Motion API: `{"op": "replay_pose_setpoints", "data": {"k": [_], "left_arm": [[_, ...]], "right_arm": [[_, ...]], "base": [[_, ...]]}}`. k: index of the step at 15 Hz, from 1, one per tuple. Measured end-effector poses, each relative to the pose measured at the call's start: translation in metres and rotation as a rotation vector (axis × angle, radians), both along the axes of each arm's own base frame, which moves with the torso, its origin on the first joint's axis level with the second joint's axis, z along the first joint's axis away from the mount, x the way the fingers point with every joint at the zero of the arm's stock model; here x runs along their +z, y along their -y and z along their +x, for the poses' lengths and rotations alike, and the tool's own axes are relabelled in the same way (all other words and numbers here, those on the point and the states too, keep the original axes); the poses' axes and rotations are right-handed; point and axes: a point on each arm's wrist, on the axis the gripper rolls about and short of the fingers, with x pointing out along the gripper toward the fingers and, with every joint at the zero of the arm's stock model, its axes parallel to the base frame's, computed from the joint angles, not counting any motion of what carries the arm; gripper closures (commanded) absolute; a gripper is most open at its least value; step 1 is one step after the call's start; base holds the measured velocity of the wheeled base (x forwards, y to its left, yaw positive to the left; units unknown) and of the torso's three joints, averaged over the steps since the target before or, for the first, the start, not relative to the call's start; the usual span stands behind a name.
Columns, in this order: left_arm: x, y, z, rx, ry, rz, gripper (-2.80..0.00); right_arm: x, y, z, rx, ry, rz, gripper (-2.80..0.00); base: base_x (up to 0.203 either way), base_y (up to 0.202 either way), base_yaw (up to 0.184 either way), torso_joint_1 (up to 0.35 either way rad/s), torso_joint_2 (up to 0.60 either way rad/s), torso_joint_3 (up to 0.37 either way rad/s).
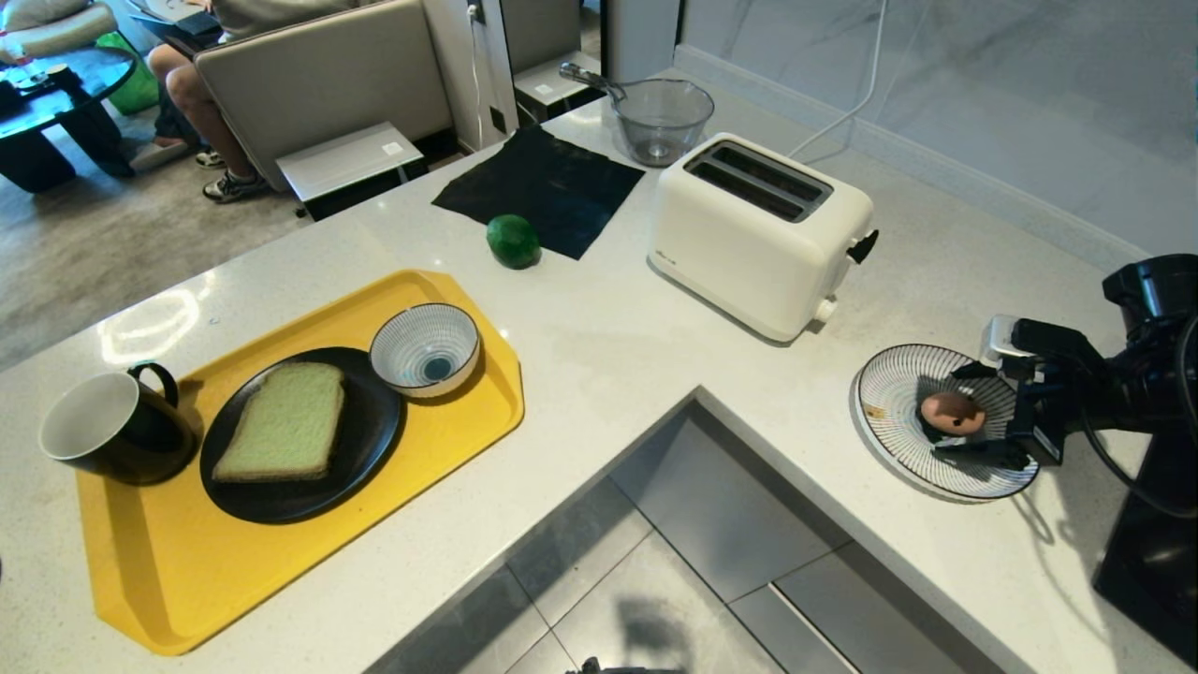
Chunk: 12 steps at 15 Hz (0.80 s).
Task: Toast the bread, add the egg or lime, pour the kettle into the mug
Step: Pick up the egg
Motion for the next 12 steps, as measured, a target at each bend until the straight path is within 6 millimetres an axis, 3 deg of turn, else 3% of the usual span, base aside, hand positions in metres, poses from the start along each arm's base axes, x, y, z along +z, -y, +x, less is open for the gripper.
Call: {"op": "replay_pose_setpoints", "data": {"k": [2,3,12], "left_arm": [[0.0000,0.0000,0.0000,0.000,0.000,0.000,0.00],[0.0000,0.0000,0.0000,0.000,0.000,0.000,0.00],[0.0000,0.0000,0.0000,0.000,0.000,0.000,0.00]], "right_arm": [[-0.0010,-0.0001,-0.0004,0.000,-0.004,0.000,-2.80],[-0.0013,-0.0001,-0.0006,0.000,-0.005,0.000,0.00],[0.0000,-0.0033,0.0007,0.009,0.000,-0.001,0.00]], "base": [[0.000,0.000,0.000,0.000,0.00,0.000],[0.000,0.000,0.000,0.000,0.00,0.000],[0.000,0.000,0.000,0.000,0.00,0.000]]}}
